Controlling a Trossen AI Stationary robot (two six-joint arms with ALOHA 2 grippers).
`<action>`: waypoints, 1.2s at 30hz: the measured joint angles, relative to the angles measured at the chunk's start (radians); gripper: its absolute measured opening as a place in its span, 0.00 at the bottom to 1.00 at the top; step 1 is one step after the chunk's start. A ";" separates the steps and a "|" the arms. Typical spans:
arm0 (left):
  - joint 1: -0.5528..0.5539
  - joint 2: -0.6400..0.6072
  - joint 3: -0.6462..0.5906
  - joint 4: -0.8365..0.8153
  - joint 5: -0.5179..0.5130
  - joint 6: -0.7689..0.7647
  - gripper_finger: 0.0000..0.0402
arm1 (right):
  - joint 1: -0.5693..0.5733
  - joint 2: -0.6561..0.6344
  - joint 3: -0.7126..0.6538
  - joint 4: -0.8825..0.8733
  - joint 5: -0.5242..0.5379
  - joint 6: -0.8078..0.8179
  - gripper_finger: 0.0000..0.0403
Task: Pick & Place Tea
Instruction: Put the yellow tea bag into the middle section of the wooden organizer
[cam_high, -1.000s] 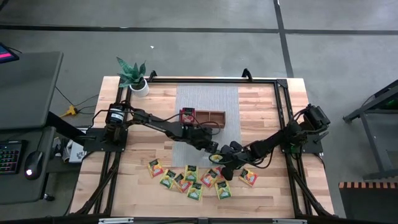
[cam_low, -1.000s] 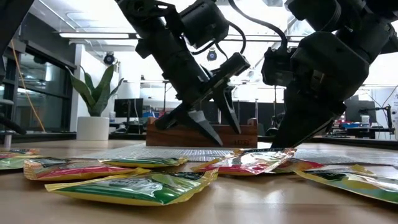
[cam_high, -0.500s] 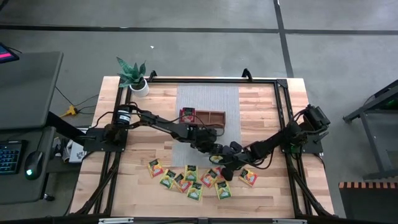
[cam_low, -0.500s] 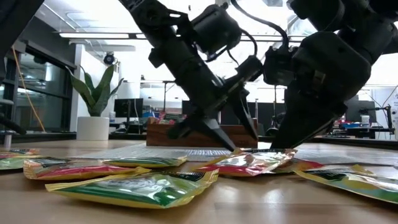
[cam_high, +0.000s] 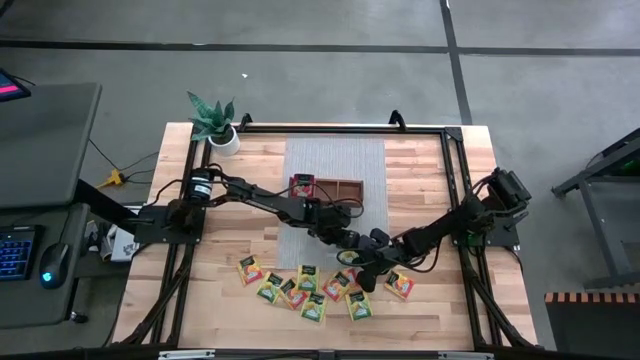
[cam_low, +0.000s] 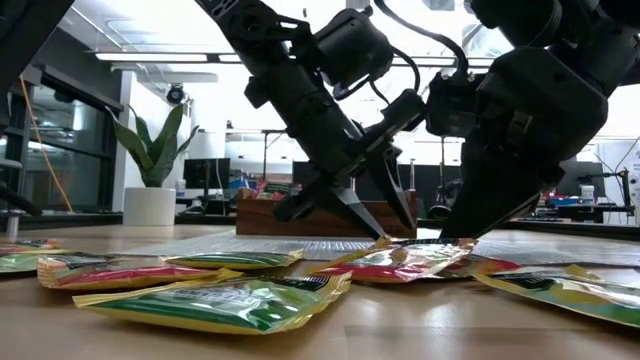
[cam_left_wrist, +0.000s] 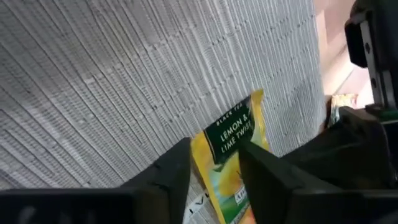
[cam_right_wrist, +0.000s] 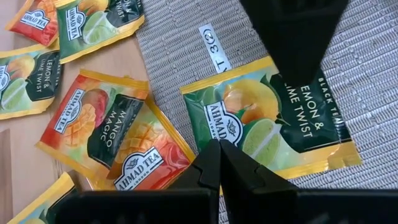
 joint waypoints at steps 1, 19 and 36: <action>0.000 0.000 0.000 0.003 0.009 0.002 0.27 | 0.000 0.000 0.000 0.000 0.001 -0.001 0.00; 0.000 0.000 0.000 0.013 0.027 0.076 0.00 | 0.000 0.000 0.001 0.008 -0.001 -0.005 0.00; -0.001 -0.001 0.002 0.018 0.022 0.114 0.00 | -0.001 -0.161 0.001 -0.057 -0.008 -0.038 0.00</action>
